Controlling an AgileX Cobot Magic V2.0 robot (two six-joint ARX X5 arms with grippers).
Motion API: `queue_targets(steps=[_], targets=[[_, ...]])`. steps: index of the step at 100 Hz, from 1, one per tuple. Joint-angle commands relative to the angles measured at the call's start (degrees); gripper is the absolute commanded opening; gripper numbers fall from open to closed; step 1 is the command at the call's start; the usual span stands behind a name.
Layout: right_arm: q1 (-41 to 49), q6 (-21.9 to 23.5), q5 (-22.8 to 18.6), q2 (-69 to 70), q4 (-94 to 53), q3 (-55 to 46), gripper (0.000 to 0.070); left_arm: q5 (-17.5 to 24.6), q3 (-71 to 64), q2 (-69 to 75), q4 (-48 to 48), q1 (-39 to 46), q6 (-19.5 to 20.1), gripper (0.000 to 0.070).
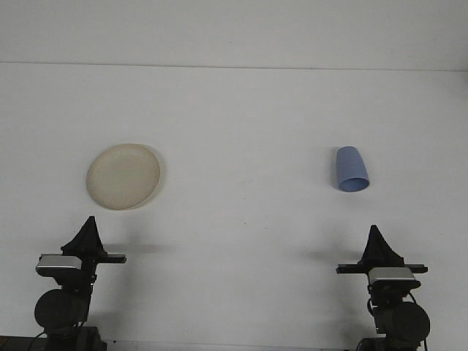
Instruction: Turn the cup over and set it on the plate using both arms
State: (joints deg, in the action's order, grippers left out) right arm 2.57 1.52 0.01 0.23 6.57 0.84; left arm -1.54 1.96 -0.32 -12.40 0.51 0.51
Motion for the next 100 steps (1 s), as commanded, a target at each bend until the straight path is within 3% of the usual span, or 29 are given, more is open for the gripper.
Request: queue_targets(steps=[1,24,43,64,100], targets=[[0.0,0.61,0.04,-0.15,0.83,-0.11,0.0,0.02,-1.14,0.04,-0.57,0.07,0.07,0.0012],[0.0,0.68,0.0,-0.15,0.13,0.76,0.0,0.02,-1.14,0.04,-0.55,0.07,0.07,0.0012],[0.02,1.53,0.02,-0.09,-4.87,7.1,0.0,0.02,-1.14,0.04,-0.57,0.04,0.07,0.0012],[0.04,3.17,-0.07,4.96,-17.84,20.35,0.0,0.02,-1.14,0.04,-0.57,0.04,0.07,0.0012],[0.04,3.19,-0.2,25.07,-49.88,47.52,0.0,0.02,-1.14,0.04,-0.55,0.07,0.07,0.0012]])
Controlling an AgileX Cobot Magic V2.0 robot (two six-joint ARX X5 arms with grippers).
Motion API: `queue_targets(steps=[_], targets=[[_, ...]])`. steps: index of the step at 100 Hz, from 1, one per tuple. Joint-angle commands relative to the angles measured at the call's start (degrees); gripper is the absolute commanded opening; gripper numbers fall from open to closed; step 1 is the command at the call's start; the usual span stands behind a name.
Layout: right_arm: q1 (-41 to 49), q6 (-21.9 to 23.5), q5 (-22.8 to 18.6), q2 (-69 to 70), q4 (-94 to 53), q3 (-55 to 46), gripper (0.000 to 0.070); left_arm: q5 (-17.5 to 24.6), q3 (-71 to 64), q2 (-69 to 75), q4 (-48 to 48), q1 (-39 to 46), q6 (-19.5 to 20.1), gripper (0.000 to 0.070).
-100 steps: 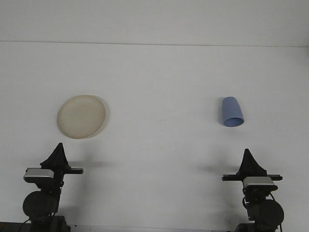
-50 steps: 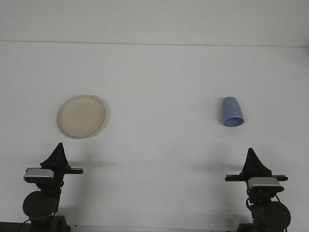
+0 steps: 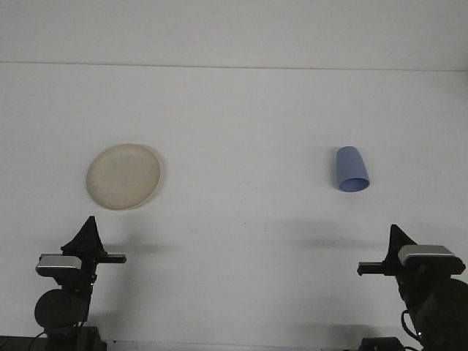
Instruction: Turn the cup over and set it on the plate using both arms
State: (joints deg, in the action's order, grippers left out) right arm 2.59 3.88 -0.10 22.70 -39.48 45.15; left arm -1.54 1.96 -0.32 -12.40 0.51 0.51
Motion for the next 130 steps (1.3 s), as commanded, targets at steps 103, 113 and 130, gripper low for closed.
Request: queue_targets(steps=[103,113,130], targets=[[0.02,0.87,-1.53,11.06,-12.87,8.96,0.0543,0.02,-1.14,0.04,-0.57,0.04,0.07,0.0012],[0.02,0.9,-1.31,12.0,-11.28,8.94,0.0543,0.02,-1.14,0.04,-0.55,0.04,0.07,0.0012],[-0.02,-0.98,-1.33,16.52,-3.85,8.66,0.0543,0.02,-1.14,0.04,-0.55,0.04,0.07,0.0012]])
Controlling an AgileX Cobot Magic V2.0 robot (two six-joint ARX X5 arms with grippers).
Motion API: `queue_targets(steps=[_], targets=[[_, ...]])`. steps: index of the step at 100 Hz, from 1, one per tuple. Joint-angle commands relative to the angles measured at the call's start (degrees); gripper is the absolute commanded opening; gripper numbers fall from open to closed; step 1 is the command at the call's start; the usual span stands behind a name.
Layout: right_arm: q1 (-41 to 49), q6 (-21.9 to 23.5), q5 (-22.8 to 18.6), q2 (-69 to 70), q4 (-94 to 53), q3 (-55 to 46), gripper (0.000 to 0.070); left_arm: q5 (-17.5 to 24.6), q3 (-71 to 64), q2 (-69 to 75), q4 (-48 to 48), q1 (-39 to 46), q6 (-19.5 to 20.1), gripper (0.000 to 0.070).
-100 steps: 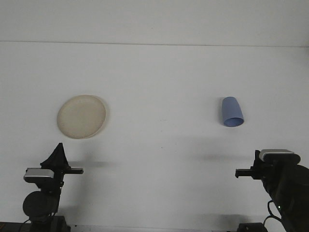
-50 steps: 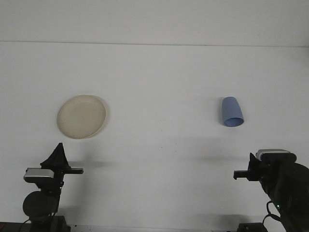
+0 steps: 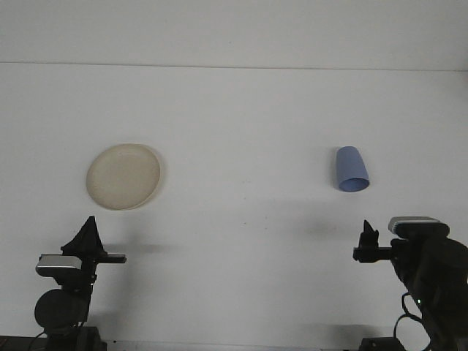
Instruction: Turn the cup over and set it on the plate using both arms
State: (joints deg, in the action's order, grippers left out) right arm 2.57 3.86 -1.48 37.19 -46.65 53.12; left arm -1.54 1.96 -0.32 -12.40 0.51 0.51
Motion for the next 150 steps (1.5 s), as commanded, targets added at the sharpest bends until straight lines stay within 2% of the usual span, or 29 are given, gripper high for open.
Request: queue_targets(steps=[1,26,34,52,81,123,150], targets=[[0.0,-1.14,0.04,2.36,4.02,0.61,0.0543,0.02,-1.14,0.04,-0.55,0.04,0.07,0.0012],[-2.38,-4.33,-0.17,11.43,17.79,-3.19,0.0543,0.02,-1.14,0.04,-0.55,0.07,0.07,0.0012],[-3.72,-5.95,-2.03,13.88,22.71,-5.81,0.0543,0.02,-1.14,0.04,-0.57,0.04,0.07,0.0012],[-7.67,-5.44,-7.21,17.94,36.89,-13.75,0.0543,0.02,-1.14,0.04,-0.55,0.07,0.07,0.0012],[-13.94,-5.57,-7.56,25.33,55.87,-25.05,0.0543,0.02,-1.14,0.04,-0.57,0.04,0.07,0.0012],[-14.97,-5.57,-9.6,44.63,78.23,-25.66,0.0543,0.02,-1.14,0.04,-0.55,0.04,0.07,0.0012],[-14.97,-5.84,-11.02,52.92,84.04,-22.43,0.0543,0.02,-1.14,0.04,-0.55,0.07,0.07,0.0012]])
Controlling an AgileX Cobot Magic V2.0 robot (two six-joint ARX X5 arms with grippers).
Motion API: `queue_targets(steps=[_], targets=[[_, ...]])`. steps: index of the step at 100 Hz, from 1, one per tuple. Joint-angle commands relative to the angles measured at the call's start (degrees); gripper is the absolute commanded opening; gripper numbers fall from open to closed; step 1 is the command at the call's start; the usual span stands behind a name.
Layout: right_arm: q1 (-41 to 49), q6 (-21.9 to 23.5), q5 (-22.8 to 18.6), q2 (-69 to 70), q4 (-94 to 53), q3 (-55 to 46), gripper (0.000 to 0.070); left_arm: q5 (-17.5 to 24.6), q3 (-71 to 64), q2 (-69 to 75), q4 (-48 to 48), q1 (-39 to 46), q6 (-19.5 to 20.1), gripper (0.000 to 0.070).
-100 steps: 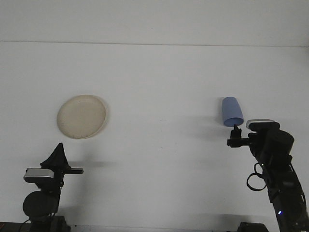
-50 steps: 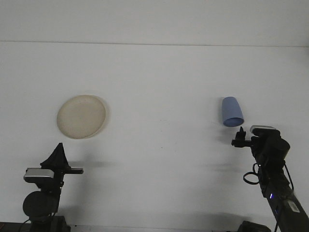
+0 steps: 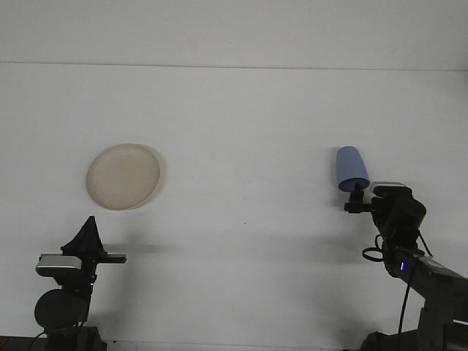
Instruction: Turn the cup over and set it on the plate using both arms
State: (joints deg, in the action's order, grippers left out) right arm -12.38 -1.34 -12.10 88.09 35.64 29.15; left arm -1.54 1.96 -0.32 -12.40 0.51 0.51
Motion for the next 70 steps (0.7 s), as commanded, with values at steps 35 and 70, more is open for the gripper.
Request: queue_targets(steps=[35,70], targets=[[-0.02,-1.53,-2.21,9.4,2.1,7.82,0.0541,0.02,-1.14,0.04,-0.57,0.04,0.07,0.0012],[-0.02,-1.7,-4.66,12.87,2.1,11.04,0.0213,0.02,-1.14,0.04,-0.55,0.07,0.07,0.0012]])
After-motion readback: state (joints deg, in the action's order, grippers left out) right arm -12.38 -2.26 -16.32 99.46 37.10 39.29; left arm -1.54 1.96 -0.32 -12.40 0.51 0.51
